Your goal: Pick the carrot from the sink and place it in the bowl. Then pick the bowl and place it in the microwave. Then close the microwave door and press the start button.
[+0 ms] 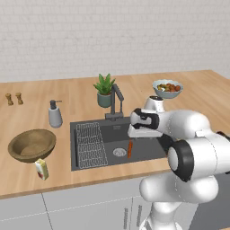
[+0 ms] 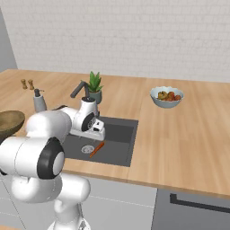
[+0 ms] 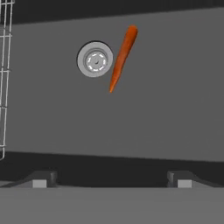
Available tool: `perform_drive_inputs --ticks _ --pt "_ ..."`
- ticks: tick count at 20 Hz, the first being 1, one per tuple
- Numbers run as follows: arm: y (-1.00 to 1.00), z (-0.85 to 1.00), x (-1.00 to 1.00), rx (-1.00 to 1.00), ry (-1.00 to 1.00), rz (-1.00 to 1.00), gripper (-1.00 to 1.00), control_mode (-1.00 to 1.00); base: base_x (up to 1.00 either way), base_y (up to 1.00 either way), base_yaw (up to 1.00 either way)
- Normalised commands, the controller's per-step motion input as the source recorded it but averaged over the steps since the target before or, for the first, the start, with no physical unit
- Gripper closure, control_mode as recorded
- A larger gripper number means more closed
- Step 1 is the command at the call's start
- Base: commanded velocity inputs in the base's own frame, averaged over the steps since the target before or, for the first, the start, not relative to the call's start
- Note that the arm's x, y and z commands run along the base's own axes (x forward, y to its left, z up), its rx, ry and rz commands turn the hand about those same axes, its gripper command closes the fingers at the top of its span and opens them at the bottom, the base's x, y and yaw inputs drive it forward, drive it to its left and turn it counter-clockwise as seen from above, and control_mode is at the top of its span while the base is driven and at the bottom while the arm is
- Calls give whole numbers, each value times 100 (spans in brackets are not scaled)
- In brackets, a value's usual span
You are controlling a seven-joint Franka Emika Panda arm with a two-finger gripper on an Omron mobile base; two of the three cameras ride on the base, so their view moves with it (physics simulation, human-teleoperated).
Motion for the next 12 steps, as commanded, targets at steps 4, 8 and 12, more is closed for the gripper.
perform_drive_inputs --ticks 4,8,12 --pt "0 -25 2 0 0 0 -100 -100 0 0 0" --pt "0 -34 2 0 0 0 -100 -100 0 0 0" --pt "0 -26 11 2 0 0 -100 -100 0 0 0"
